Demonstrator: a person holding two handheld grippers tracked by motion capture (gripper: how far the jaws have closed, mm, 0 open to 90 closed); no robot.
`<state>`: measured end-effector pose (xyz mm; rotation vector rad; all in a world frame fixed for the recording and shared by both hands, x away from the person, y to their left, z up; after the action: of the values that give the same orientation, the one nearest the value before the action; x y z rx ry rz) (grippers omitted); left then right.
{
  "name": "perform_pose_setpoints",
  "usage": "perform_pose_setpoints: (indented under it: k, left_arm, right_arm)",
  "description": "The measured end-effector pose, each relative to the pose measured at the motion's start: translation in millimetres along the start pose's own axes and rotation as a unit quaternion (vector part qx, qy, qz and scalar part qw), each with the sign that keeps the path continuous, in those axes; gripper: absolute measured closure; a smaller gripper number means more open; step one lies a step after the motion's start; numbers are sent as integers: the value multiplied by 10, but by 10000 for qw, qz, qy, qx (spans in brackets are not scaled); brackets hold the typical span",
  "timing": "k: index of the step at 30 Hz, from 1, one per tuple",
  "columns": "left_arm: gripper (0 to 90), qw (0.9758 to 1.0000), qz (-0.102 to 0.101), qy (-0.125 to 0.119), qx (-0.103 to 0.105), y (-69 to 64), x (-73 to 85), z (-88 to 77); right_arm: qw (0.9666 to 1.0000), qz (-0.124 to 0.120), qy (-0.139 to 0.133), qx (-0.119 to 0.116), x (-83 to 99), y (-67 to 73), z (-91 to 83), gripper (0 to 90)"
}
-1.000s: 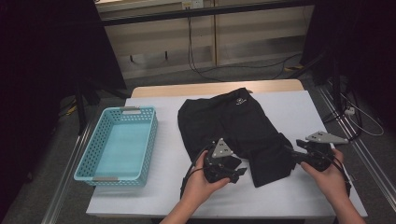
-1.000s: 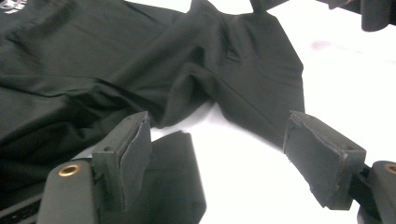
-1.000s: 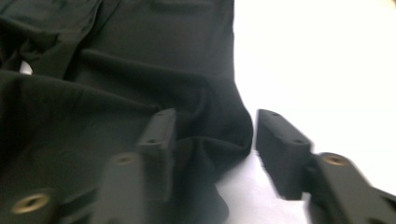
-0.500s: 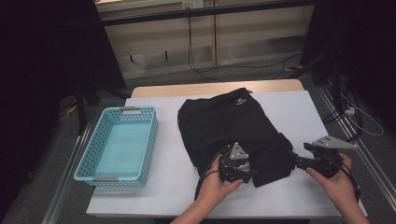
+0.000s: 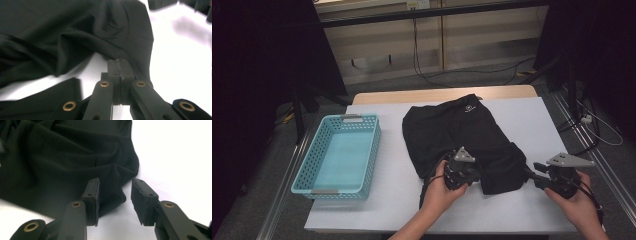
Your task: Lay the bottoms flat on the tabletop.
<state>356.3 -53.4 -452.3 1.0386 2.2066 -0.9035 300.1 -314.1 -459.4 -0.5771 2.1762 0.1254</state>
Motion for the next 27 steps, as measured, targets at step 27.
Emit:
perform_pose_setpoints:
  k: [27]
  left_arm:
    - [900, 9989, -136, -401, -182, 215, -86, -174]
  right_arm:
    - [9999, -67, 22, -104, -50, 5, 184, 900]
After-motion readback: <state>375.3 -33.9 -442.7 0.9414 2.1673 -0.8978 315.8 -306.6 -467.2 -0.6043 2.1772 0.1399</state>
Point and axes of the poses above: each handheld gripper's, and its own axes: z roughly forward along the jaws, x roughly out of its underside, y roughly to its left, the point moved 4 cm from there along z, roughly forward along the jaws, and after that the axes turned 8 degrees about -z, right-handed, at the moved point
